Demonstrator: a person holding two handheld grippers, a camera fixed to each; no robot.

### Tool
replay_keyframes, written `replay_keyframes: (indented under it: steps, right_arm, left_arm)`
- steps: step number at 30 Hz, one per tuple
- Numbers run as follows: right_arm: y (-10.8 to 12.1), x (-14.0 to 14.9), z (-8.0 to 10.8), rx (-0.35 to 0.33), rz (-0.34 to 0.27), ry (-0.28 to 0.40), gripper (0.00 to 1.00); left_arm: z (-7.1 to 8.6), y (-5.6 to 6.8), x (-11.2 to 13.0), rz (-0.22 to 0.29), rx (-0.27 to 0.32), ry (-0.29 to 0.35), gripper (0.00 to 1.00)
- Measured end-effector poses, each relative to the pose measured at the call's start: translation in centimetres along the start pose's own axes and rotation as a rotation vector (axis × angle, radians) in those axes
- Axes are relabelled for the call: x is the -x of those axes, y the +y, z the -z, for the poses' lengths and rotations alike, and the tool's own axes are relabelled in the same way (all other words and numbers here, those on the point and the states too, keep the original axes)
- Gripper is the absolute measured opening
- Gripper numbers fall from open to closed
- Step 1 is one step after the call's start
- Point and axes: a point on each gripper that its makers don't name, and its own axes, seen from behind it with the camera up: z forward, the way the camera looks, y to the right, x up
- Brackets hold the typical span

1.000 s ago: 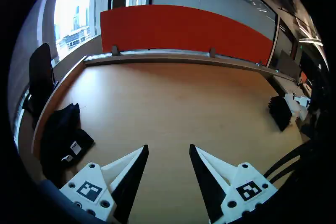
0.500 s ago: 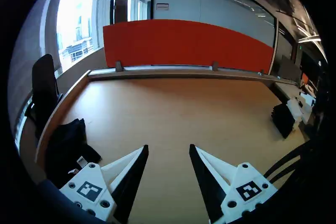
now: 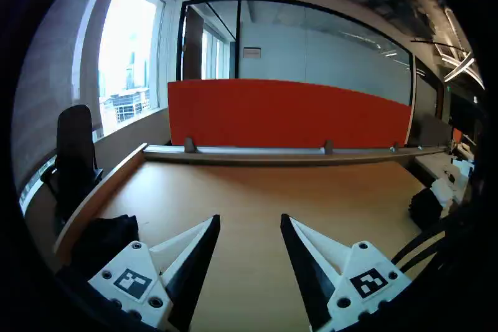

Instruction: Fold towel

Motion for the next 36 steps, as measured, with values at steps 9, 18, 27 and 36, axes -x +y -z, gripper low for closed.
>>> replay_keyframes:
  steps: [9,18,27,36]
  right_arm:
    - [-1.1,-1.3,0.6,-0.026,-0.011,0.029,1.00]
    - [-3.6,-2.8,1.0,-0.071,-0.010,0.055,1.00]
    - [-8.3,-5.0,1.6,-0.133,-0.009,0.086,1.00]
    - [-13.0,-6.2,2.2,-0.177,0.007,0.105,1.00]
  left_arm:
    - [0.3,-1.6,-4.7,-0.027,-0.043,0.142,0.71]
    - [0.4,-1.8,-5.5,-0.024,-0.037,0.169,0.71]
    - [0.5,-1.9,-6.8,-0.021,-0.025,0.199,0.71]
    - [0.5,-1.8,-7.5,0.001,-0.011,0.210,0.71]
